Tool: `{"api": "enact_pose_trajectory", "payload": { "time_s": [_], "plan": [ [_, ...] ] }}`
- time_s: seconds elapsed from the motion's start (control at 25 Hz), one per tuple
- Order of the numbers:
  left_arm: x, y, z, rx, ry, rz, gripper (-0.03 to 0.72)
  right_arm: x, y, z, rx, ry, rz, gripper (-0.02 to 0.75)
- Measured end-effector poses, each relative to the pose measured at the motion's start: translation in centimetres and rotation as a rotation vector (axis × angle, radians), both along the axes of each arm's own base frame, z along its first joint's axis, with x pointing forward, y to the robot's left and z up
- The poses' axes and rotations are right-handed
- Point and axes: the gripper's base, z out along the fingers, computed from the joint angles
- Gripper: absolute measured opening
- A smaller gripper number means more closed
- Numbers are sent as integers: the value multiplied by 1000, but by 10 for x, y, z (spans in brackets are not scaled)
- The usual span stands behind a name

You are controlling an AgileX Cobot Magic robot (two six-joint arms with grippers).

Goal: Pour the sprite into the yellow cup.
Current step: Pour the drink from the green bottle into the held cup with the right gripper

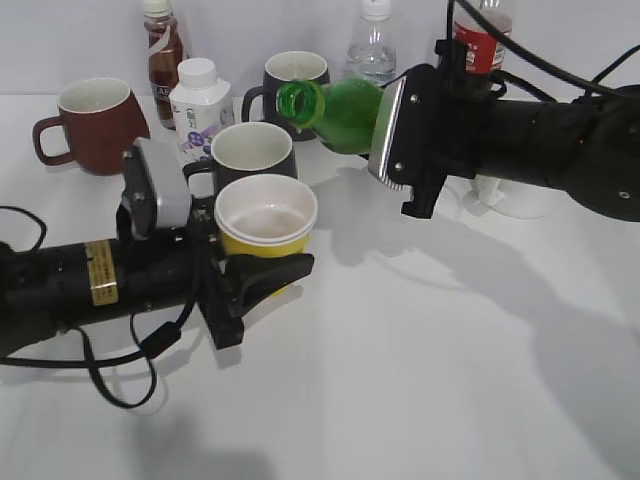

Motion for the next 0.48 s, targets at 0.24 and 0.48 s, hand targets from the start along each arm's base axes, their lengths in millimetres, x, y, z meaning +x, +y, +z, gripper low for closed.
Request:
{"api": "enact_pose_trajectory", "payload": {
  "time_s": [0.24, 0.48],
  "plan": [
    [1, -18, 6, 12, -37, -48, 370, 0, 0, 0, -79, -74, 34, 427],
    [0, -22, 5, 34, -36, -57, 370, 0, 0, 0, -147, -142, 63, 427]
  ]
}}
